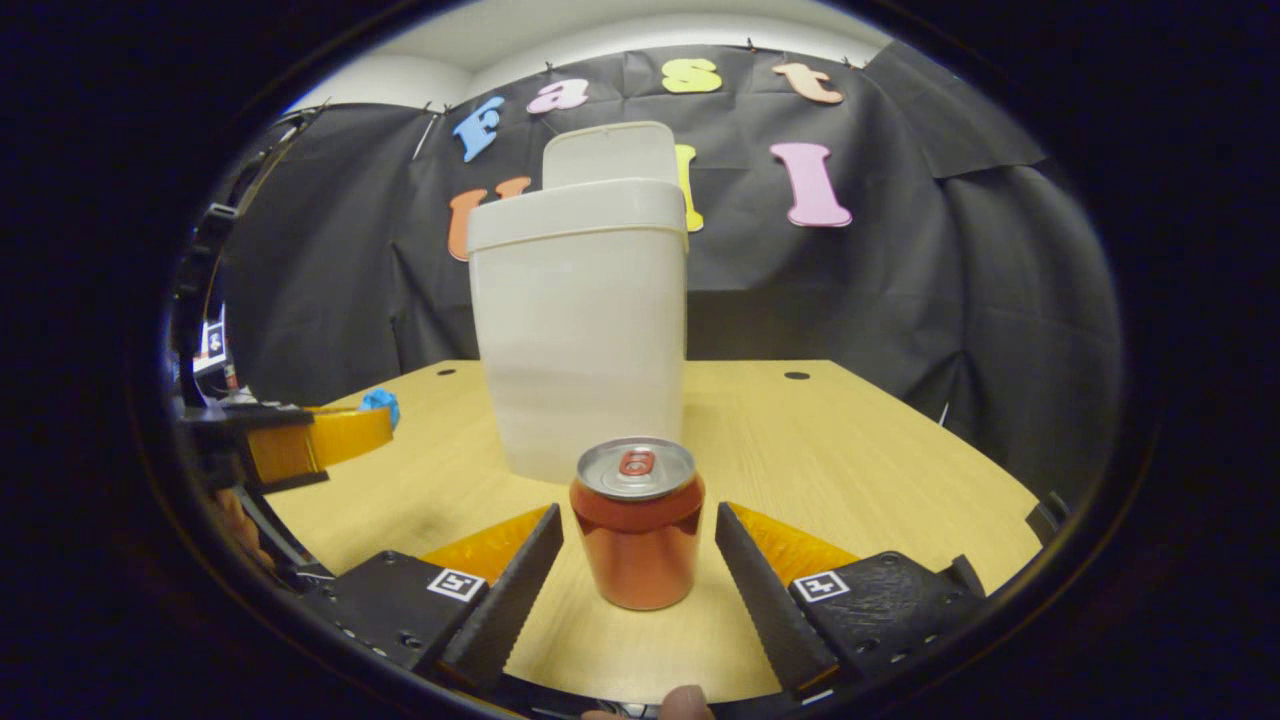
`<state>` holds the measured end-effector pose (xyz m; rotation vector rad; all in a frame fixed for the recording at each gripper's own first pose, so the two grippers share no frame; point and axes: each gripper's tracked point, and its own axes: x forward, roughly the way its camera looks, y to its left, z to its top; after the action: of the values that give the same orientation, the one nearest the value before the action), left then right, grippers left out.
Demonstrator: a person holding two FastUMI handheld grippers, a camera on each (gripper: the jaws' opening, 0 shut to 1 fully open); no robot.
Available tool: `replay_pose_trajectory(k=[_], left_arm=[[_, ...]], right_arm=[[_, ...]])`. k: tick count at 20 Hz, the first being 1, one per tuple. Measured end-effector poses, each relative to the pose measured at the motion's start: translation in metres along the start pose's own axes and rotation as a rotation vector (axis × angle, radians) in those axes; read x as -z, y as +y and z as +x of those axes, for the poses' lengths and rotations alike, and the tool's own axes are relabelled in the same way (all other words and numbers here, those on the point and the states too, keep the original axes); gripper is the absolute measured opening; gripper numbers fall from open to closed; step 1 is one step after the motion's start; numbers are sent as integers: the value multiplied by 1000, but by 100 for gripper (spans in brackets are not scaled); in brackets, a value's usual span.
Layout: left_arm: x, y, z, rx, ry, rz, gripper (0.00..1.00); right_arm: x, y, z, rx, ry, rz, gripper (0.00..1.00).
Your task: Press the lid of the desktop garbage bin to open it, pick up the crumpled paper on the desktop and throw it into the bin, then pick up the pop can on the desktop and drop it into the bin, and finally close the garbage bin lid.
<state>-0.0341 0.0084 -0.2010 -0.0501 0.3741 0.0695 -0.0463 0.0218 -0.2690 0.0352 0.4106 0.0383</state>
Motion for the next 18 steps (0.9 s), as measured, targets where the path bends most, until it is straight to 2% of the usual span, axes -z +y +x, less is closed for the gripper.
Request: replay_pose_trajectory(k=[4, 13, 17, 18], left_arm=[[-12, 6, -5, -10, -32, 6, 29], [-37, 11, -14, -20, -107, 28, 29], [-44, 14, -15, -29, -123, 18, 29], [-46, 15, -15, -33, -126, 13, 29]], right_arm=[[18, 0, 12, 3, 60, 1, 98], [46, -2, 27, 10, 186, 36, 96], [45, -4, 26, 6, 187, 24, 80], [45, -2, 27, -1, 185, 24, 83]])
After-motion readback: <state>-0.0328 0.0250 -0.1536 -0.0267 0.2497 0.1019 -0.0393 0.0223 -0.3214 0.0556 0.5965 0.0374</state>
